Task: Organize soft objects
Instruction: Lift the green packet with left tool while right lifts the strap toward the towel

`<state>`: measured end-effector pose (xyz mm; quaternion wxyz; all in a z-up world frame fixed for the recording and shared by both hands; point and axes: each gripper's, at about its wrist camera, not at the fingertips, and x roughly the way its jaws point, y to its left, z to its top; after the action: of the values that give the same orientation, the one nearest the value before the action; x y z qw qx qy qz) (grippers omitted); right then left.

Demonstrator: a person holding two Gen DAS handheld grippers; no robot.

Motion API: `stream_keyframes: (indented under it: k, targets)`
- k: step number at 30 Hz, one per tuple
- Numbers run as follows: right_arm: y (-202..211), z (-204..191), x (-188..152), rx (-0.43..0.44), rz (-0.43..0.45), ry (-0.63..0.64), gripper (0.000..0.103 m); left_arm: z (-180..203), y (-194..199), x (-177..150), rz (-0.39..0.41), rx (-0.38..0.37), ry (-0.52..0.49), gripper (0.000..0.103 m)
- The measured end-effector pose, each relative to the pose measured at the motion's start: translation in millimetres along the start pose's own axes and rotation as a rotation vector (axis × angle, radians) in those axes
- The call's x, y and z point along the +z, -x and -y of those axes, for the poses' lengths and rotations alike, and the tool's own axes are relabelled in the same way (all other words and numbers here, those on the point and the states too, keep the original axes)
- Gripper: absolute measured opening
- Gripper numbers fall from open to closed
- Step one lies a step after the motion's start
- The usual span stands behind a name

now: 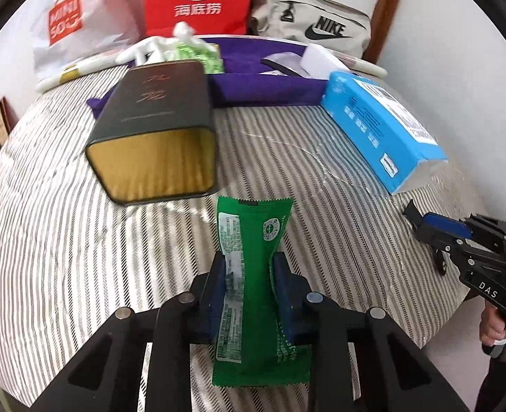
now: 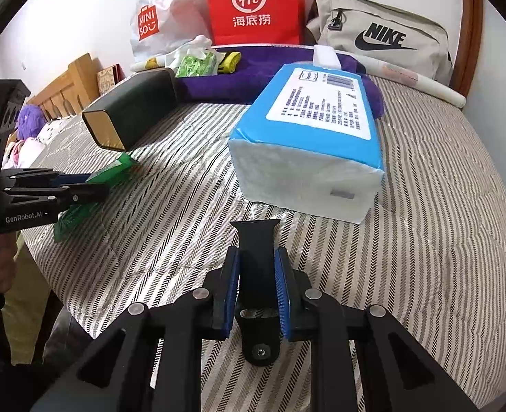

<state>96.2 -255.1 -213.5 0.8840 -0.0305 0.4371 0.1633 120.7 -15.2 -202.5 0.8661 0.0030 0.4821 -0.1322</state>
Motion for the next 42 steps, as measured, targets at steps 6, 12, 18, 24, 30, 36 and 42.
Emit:
stream_keyframes:
  k: [6, 12, 18, 24, 30, 36, 42]
  targets:
    - [12.0, 4.6, 1.2, -0.008, 0.005, -0.033, 0.020, -9.9, 9.9, -0.4, 0.017, 0.012, 0.030, 0.025]
    - [22.4, 7.4, 2.4, -0.020, 0.003, -0.050, 0.020, -18.2, 17.6, -2.5, 0.026, 0.015, 0.065, 0.025]
    - [32.7, 6.7, 6.9, -0.028, 0.010, -0.061, 0.020, -28.2, 26.3, -8.2, 0.027, 0.022, 0.102, 0.025]
    - [41.9, 5.1, 12.6, -0.032, 0.020, -0.058, 0.020, -37.3, 35.2, -8.4, 0.038, 0.030, 0.134, 0.025]
    - [52.9, 4.7, 20.9, -0.012, 0.042, -0.063, 0.020, -40.9, 45.4, -3.4, 0.053, 0.034, 0.149, 0.025]
    - [61.0, 4.9, 34.1, -0.002, 0.066, -0.058, 0.020, -42.2, 59.6, 8.6, 0.080, 0.035, 0.153, 0.025]
    - [64.5, 6.9, 49.7, 0.010, 0.087, -0.054, 0.020, -46.9, 71.6, 22.3, 0.101, 0.044, 0.164, 0.025]
